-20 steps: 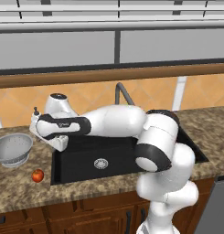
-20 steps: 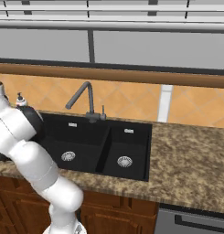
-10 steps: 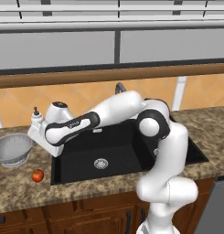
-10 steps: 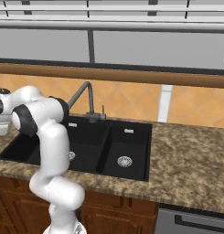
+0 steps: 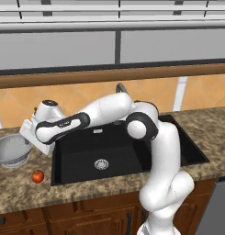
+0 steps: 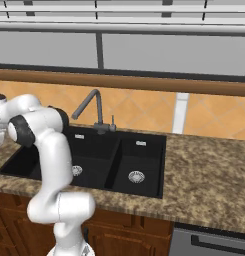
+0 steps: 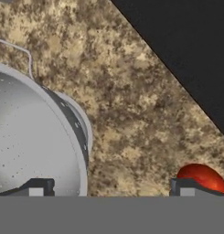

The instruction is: Put the colander in the sink, put the apple in the colander, and turn on the sink faucet and pour water over the colander.

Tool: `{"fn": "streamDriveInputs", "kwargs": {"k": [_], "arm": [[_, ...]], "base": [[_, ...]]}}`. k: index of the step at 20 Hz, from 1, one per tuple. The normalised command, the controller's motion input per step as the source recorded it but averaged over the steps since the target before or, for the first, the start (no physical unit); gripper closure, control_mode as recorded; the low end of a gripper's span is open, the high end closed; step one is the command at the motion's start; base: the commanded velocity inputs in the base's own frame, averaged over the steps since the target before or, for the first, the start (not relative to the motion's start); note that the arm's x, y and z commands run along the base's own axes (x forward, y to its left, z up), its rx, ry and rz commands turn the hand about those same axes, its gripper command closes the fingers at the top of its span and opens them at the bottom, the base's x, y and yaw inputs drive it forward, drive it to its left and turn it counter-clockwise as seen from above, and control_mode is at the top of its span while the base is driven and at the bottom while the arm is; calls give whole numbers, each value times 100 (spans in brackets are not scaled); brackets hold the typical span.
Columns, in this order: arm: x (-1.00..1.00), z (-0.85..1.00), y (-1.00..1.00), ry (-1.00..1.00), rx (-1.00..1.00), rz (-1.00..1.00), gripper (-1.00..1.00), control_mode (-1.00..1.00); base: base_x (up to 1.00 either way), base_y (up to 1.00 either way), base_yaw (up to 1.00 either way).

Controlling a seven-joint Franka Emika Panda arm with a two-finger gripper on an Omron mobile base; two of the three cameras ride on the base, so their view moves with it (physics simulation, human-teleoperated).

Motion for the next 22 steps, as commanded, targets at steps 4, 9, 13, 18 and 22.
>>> {"fn": "streamDriveInputs", "kwargs": {"k": [4,9,13,18,22], "arm": [[36,0,16,1,-6,0,-100,-100],[10,-3,23,0,-11,0,-100,-100],[0,-5,12,0,-13,0,-100,-100],[0,-15,0,0,-17,-1,-100,-100],[0,-24,0,0,-14,-1,-100,-100]], "base": [[0,0,0],[0,0,0],[0,0,0],[0,0,0],[0,0,0]]}}
